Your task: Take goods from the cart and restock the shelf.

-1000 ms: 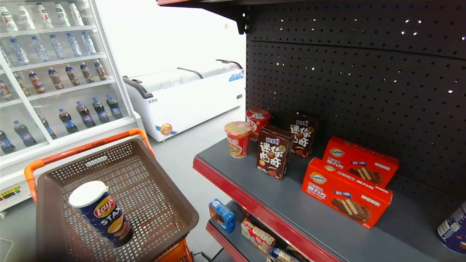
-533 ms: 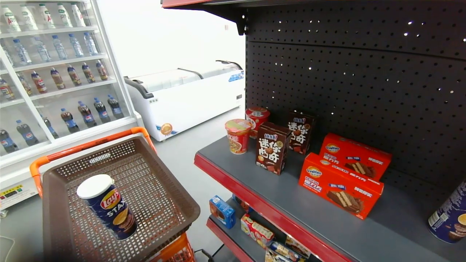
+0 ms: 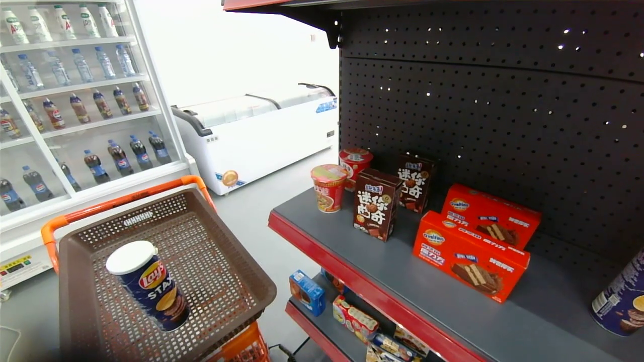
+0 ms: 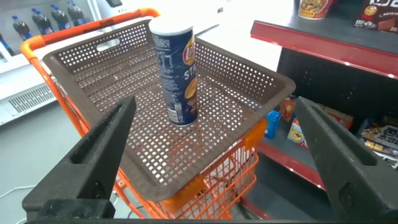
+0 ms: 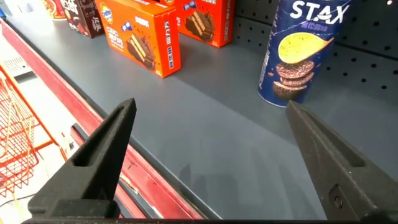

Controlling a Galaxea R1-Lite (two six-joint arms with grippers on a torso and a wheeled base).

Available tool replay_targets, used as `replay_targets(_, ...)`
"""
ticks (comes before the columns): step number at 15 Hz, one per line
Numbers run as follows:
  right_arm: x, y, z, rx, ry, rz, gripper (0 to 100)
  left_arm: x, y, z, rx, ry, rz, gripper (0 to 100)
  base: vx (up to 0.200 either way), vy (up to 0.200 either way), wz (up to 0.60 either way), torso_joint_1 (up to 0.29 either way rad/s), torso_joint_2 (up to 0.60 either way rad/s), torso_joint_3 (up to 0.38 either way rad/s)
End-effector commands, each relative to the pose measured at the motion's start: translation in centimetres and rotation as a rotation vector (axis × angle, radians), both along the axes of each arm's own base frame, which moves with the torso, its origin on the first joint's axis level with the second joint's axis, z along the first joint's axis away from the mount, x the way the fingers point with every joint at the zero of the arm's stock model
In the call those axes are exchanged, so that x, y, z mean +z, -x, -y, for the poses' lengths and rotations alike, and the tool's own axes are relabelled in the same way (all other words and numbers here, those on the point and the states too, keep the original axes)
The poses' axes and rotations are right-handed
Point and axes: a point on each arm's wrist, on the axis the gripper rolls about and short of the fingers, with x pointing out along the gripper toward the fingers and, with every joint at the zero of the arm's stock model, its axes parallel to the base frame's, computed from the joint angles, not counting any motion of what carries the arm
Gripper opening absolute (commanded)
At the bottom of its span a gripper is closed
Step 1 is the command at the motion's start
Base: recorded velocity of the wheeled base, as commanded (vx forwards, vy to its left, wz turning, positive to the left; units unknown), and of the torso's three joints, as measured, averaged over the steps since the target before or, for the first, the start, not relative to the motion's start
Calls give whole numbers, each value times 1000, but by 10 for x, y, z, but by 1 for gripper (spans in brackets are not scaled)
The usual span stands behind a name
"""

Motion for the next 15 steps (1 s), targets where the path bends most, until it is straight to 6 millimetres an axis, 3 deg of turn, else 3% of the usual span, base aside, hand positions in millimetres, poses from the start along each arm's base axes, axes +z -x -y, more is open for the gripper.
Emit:
replay_targets(1,0,0,0,0,0,-1,100,0,0,0,0,-1,0,100,-200,0,0,2,7,-2)
replay_targets(11,0,0,0,2,0,-1,100,0,0,0,-16,-33,-1,100,-20,0,0,1,0,0)
replay_targets(13,0,0,0,2,0,-1,100,42,9,-3,159,-38,51,100,0,0,0,0,0,0)
replay_targets(15,0,0,0,2,2,-3,100,50,14,-4,216,-60,-106,100,0,0,0,0,0,0)
